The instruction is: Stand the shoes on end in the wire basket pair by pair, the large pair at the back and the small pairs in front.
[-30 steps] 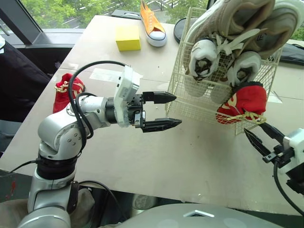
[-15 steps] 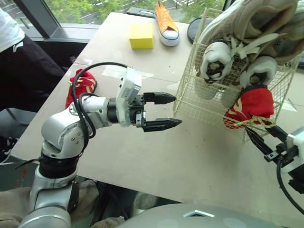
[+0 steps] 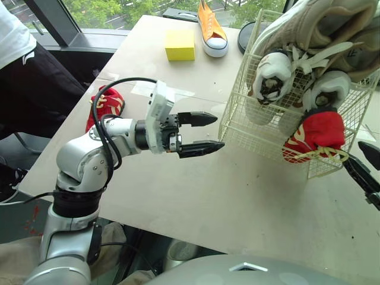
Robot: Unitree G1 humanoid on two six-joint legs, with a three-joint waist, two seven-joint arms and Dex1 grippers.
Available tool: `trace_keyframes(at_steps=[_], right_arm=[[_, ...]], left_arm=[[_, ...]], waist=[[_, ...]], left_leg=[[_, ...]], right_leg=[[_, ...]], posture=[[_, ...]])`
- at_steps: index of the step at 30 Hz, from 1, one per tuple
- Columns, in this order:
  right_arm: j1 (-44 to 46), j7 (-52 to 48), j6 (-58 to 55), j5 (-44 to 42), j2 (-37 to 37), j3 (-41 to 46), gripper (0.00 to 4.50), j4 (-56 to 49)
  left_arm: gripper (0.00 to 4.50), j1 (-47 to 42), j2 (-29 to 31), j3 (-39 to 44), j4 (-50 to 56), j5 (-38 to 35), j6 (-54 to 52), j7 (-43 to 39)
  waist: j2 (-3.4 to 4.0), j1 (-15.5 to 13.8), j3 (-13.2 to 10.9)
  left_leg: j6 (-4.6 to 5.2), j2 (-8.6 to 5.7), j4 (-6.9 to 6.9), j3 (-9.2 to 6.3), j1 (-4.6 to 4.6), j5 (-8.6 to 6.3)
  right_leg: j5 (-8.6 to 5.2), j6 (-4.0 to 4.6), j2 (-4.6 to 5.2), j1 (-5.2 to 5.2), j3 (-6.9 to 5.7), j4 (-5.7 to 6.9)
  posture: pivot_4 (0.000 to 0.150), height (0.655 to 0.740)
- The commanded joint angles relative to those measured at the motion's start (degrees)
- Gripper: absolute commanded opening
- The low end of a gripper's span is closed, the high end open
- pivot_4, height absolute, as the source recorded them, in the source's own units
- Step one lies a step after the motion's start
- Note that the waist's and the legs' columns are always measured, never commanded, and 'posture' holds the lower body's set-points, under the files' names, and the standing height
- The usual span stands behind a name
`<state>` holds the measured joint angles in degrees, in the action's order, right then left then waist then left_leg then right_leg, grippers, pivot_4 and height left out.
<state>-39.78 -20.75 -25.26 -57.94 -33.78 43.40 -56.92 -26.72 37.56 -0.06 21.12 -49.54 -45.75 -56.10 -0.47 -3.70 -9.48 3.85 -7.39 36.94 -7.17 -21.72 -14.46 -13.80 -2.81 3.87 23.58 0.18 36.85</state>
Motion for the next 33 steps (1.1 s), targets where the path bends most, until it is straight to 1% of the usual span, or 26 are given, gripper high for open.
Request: trace_keyframes(at_steps=[1, 3, 4, 5, 6, 8, 10, 11, 12, 13, 14, 15, 16, 17, 19, 21, 23, 25, 30, 31, 32, 33], right_arm=[[0.04, 3.43, -1.04, -2.23, -0.8, -1.04, 1.9, -2.47], [0.41, 5.49, -1.45, -2.29, -1.28, -1.4, 1.9, -2.71], [1.18, 6.64, -1.3, -3.19, -1.54, -1.37, 1.9, -2.48], [1.85, 7.61, -1.21, -4.05, -1.88, -1.3, 1.9, -2.31], [2.37, 8.19, -1.4, -4.61, -2.43, -1.43, 1.9, -2.27], [2.71, 8.85, -2.06, -5.89, -3.61, -2.03, 1.9, -2.29], [3.39, 9.52, -2.08, -6.64, -4.25, -2.55, 1.9, -2.3], [3.84, 10.02, -2.03, -6.68, -4.6, -2.83, 1.9, -2.44], [4.36, 10.13, -1.89, -6.56, -5.04, -3.06, 1.9, -2.6], [4.71, 10.31, -1.93, -6.78, -5.45, -3.22, 1.9, -2.74], [5.0, 10.35, -1.93, -6.86, -5.82, -3.44, 1.9, -2.91], [5.08, 10.0, -1.77, -6.95, -6.21, -3.4, 1.9, -3.0], [5.05, 9.63, -1.61, -7.2, -6.53, -3.26, 1.9, -3.05], [5.01, 8.68, -1.38, -7.29, -7.1, -3.05, 1.9, -3.07], [4.84, 6.95, -0.92, -7.79, -8.33, -2.75, 1.9, -3.08], [4.11, 4.96, -0.64, -8.8, -9.43, -1.98, 1.9, -3.08], [3.2, 1.78, -0.23, -10.24, -11.47, -0.69, 1.9, -3.08], [3.37, -0.94, 0.02, -12.46, -13.91, 0.63, 1.9, -3.08], [7.26, -3.89, -1.15, -15.39, -19.16, 0.89, 1.9, -2.06], [8.49, -3.98, -1.42, -16.02, -20.31, 0.4, 1.9, -1.71], [9.69, -4.59, -1.99, -16.44, -21.64, -0.21, 1.9, -1.31], [10.8, -5.25, -2.57, -16.5, -22.86, -0.92, 1.9, -0.95]], left_arm=[[4.5, -0.74, -0.21, 0.28, 0.58, 0.14, 1.11, -0.75], [4.5, -0.81, -0.24, 0.27, 0.3, 0.32, 1.25, -1.0], [4.5, -0.88, -0.43, 0.13, 0.25, 0.47, 1.32, -0.94], [4.5, -0.96, -0.62, 0.0, 0.25, 0.61, 1.36, -0.87], [4.5, -1.05, -0.82, -0.07, 0.25, 0.7, 1.36, -0.79], [4.5, -1.13, -0.99, 0.0, 0.1, 0.8, 1.37, -0.92], [4.5, -1.01, -1.26, -0.07, 0.12, 1.05, 1.5, -0.87], [4.5, -0.98, -1.33, -0.04, 0.1, 1.09, 1.51, -0.86], [4.5, -0.98, -1.41, -0.05, 0.13, 1.15, 1.53, -0.76], [4.5, -0.97, -1.49, 0.06, 0.13, 1.06, 1.43, -0.57], [4.5, -0.92, -1.47, 0.27, 0.02, 0.95, 1.36, -0.5], [4.5, -0.72, -1.44, 0.45, 0.08, 0.88, 1.3, -0.37], [4.5, -0.5, -1.36, 0.61, 0.21, 0.83, 1.28, -0.29], [4.5, -0.27, -1.35, 1.02, 0.34, 0.49, 0.95, 0.05], [4.5, -0.02, -1.35, 2.26, 0.25, -0.64, -0.05, 1.01], [4.5, -0.1, -1.39, 3.59, -0.17, -1.91, -1.22, 2.33], [4.5, -0.98, -1.46, 6.73, -2.18, -5.37, -4.2, 4.93], [4.5, -1.3, -0.37, 10.15, -4.68, -7.89, -6.74, 6.48], [4.5, -1.07, 3.21, 16.2, -8.92, -10.52, -10.4, 8.57], [4.5, -1.03, 3.9, 17.4, -9.54, -10.89, -10.96, 9.06], [4.5, -0.83, 4.52, 19.07, -10.19, -11.35, -11.57, 10.12], [4.5, -0.68, 5.01, 20.8, -11.03, -11.93, -12.26, 11.43]], waist=[[-0.32, -0.56, 0.15], [-0.75, -0.64, 0.39], [-0.99, -0.52, 0.39], [-1.03, 0.13, 0.41], [-1.09, 1.18, 0.45], [-1.08, 2.12, 0.45], [-1.07, 2.17, 0.47], [-1.14, 1.45, 0.48], [-1.19, 0.94, 0.51], [-1.37, 0.65, 0.62], [-1.53, 0.68, 0.7], [-1.66, 0.78, 0.65], [-1.67, 1.54, 0.65], [-1.67, 2.12, 0.65], [-1.67, 2.92, 0.65], [-1.66, 3.04, 0.65], [-1.65, 2.95, 0.65], [-1.62, 2.91, 0.62], [-1.73, 2.83, 0.57], [-1.84, 2.21, 0.62], [-1.9, 1.72, 0.66], [-1.95, 1.16, 0.68]], left_leg=[[0.08, 0.38, -0.08, 0.81, 0.0, -0.04], [0.07, 1.53, -0.07, 2.72, 0.13, -0.36], [0.02, 2.1, -0.06, 3.74, 0.22, -0.53], [-0.1, 2.49, -0.02, 4.44, 0.42, -0.8], [-0.11, 2.62, 0.03, 4.45, 0.46, -0.81], [-0.08, 2.71, 0.14, 4.44, 0.6, -0.83], [0.09, 2.75, 0.28, 4.34, 0.57, -0.95], [-0.01, 3.19, 0.38, 4.88, 0.62, -0.91], [-0.02, 4.17, 0.41, 6.38, 0.81, -1.16], [-0.03, 4.66, 0.42, 7.31, 0.94, -1.36], [-0.21, 5.64, 0.45, 8.95, 1.07, -1.61], [-0.3, 6.0, 0.47, 9.78, 1.11, -1.67], [-0.26, 5.98, 0.51, 9.87, 0.87, -1.76], [-0.23, 5.99, 0.51, 9.75, 1.03, -1.8], [-0.16, 6.11, 0.52, 9.56, 1.08, -1.86], [-0.09, 6.14, 0.63, 9.39, 1.01, -1.89], [0.0, 6.16, 0.93, 9.12, 1.0, -1.95], [0.17, 6.2, 1.37, 8.83, 0.79, -2.06], [0.22, 6.15, 1.52, 8.53, 0.74, -2.09], [0.21, 6.21, 1.51, 8.68, 0.83, -2.09], [-0.21, 6.96, 1.38, 10.18, 1.0, -2.09], [-0.3, 7.45, 1.31, 11.09, 0.99, -2.15]], right_leg=[[0.25, 0.04, -0.3, 0.31, 0.55, 0.01], [0.63, 0.35, -0.75, 0.84, 1.31, -0.03], [0.84, 0.56, -0.78, 1.16, 1.4, -0.04], [1.15, 0.47, -0.7, 1.15, 1.2, -0.23], [1.14, 0.43, -0.65, 1.01, 1.06, -0.29], [1.17, 0.48, -0.65, 0.91, 0.91, -0.29], [1.2, 0.43, -0.61, 0.86, 0.66, -0.3], [1.23, 0.49, -0.76, 1.05, 0.79, -0.24], [1.41, 0.8, -0.79, 1.21, 0.84, -0.18], [1.41, 0.82, -0.71, 1.38, 0.76, -0.2], [1.46, 0.88, -0.71, 1.82, 0.79, -0.15], [1.63, 1.13, -0.73, 2.11, 0.83, -0.16], [2.15, 0.94, -0.72, 1.89, 0.81, -0.38], [2.47, 0.83, -0.76, 1.66, 0.73, -0.5], [2.49, 0.86, -0.87, 1.49, 0.49, -0.69], [2.61, 0.82, -0.92, 1.45, 0.32, -0.89], [2.63, 0.81, -0.96, 1.45, 0.1, -0.95], [2.63, 0.8, -0.93, 1.37, -0.22, -0.95], [2.64, 0.79, -0.77, 1.16, -0.57, -1.09], [2.64, 0.8, -0.79, 1.22, -0.48, -1.02], [2.7, 0.97, -0.72, 1.83, -0.17, -0.81], [2.81, 1.15, -0.58, 2.16, -0.22, -0.81]], posture=[[0.15, 0.74], [0.15, 0.74], [0.15, 0.74], [0.15, 0.74], [0.15, 0.74], [0.15, 0.74], [0.15, 0.74], [0.15, 0.74], [0.15, 0.74], [0.15, 0.74], [0.15, 0.74], [0.15, 0.74], [0.15, 0.74], [0.15, 0.74], [0.15, 0.74], [0.15, 0.74], [0.15, 0.74], [0.15, 0.74], [0.15, 0.74], [0.15, 0.74], [0.15, 0.74], [0.15, 0.74]])
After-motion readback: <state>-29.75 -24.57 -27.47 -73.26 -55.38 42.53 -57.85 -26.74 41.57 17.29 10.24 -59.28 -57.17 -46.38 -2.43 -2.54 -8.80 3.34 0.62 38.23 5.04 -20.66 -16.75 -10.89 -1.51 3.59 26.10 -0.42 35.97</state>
